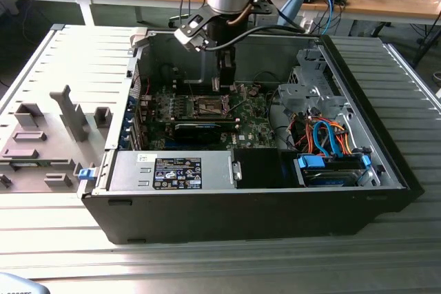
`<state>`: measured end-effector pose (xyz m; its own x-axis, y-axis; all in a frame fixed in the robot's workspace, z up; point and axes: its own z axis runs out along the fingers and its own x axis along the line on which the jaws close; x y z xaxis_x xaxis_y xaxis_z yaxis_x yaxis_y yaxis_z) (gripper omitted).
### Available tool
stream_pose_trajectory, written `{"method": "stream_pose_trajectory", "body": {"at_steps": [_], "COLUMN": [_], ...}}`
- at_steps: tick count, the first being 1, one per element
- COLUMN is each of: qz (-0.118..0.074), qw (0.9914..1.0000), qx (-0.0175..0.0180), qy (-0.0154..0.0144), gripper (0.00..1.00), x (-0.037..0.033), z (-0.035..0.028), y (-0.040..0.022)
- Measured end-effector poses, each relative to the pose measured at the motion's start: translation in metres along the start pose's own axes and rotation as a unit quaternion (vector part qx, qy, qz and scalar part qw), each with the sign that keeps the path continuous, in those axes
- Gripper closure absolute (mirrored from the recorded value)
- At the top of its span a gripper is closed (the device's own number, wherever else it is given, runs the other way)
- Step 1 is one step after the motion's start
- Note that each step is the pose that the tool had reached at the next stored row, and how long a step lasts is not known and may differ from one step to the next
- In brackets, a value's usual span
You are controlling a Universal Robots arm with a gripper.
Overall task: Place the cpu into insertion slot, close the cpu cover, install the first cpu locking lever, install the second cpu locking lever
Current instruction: 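Place the cpu into insertion slot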
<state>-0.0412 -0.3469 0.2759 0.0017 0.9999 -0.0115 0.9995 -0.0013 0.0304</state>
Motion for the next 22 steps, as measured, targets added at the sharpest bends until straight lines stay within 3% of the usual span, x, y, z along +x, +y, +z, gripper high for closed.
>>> {"method": "stream_pose_trajectory", "body": {"at_steps": [22], "qz": [0.000], "qw": [1.00000], "qx": [0.0000], "qy": [0.0000], "gripper": [0.45], "x": [0.0001], "z": [0.0042], "y": [-0.0025]}}
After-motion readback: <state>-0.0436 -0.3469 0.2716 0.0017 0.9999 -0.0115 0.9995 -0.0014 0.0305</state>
